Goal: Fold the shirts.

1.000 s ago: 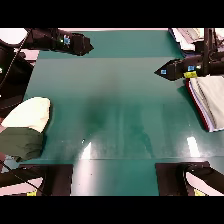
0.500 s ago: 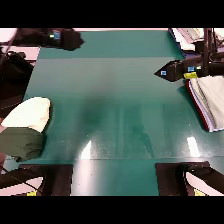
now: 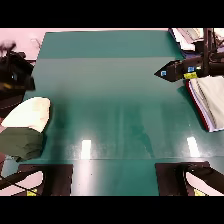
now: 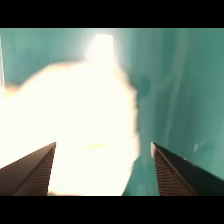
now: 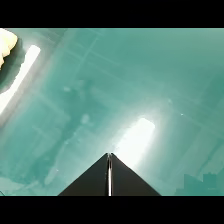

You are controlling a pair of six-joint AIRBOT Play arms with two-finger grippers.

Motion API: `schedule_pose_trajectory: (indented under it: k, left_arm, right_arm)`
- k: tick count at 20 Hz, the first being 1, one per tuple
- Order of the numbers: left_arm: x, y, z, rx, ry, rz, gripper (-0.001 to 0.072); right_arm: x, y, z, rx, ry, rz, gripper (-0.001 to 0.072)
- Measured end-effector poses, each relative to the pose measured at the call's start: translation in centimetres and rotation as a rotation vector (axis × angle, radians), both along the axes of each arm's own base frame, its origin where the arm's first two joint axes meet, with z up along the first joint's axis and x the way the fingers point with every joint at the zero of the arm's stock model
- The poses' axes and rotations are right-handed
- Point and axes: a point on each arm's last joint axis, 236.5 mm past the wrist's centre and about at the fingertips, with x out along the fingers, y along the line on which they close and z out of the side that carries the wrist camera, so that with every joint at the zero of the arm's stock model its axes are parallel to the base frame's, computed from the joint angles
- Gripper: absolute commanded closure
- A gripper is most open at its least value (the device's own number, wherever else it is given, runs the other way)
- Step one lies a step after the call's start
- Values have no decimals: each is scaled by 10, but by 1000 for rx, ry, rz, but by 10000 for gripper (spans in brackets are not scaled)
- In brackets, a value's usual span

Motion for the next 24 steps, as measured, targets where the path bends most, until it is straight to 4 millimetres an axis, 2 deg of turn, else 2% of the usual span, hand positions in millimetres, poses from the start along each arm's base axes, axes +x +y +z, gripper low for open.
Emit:
schedule_pose_trajectory:
  k: [3,5,6,7,8,11,13,14,15,17,19,20,21,22,24]
  left_arm:
    - [-33,25,-70,-9,123,87,-1]
    - [-49,30,-103,-15,166,116,1]
    - [-54,31,-114,-19,175,130,98]
    - [-58,32,-120,-22,181,143,453]
    - [-60,33,-124,-24,182,154,669]
    - [-57,35,-115,-29,167,170,682]
    - [-41,35,-84,-39,97,170,683]
    - [-30,31,-58,-53,27,160,683]
    - [-19,24,-28,-65,-53,143,683]
    - [0,4,48,-85,-253,84,683]
    - [5,-29,122,-104,-433,-7,683]
    - [3,-50,155,-120,-508,-65,684]
    - [-1,-72,180,-139,-562,-122,683]
    - [-6,-95,200,-160,-604,-186,683]
    - [-17,-142,222,-213,-642,-307,684]
  right_arm:
    - [0,0,0,0,-2,-1,697]
    - [2,0,1,3,-9,-6,697]
    - [3,0,2,5,-14,-9,697]
    - [4,0,3,7,-18,-12,696]
    - [6,0,4,9,-24,-16,696]
    - [9,0,7,19,-39,-25,697]
    - [10,2,14,38,-55,-28,697]
    - [11,4,21,51,-70,-28,697]
    - [12,5,30,61,-91,-28,697]
    - [13,6,53,80,-145,-28,697]
    - [14,6,83,97,-219,-32,697]
    - [14,5,100,107,-261,-36,697]
    - [14,5,116,117,-301,-39,697]
    - [13,4,132,124,-341,-43,697]
    - [10,-2,160,136,-411,-58,697]
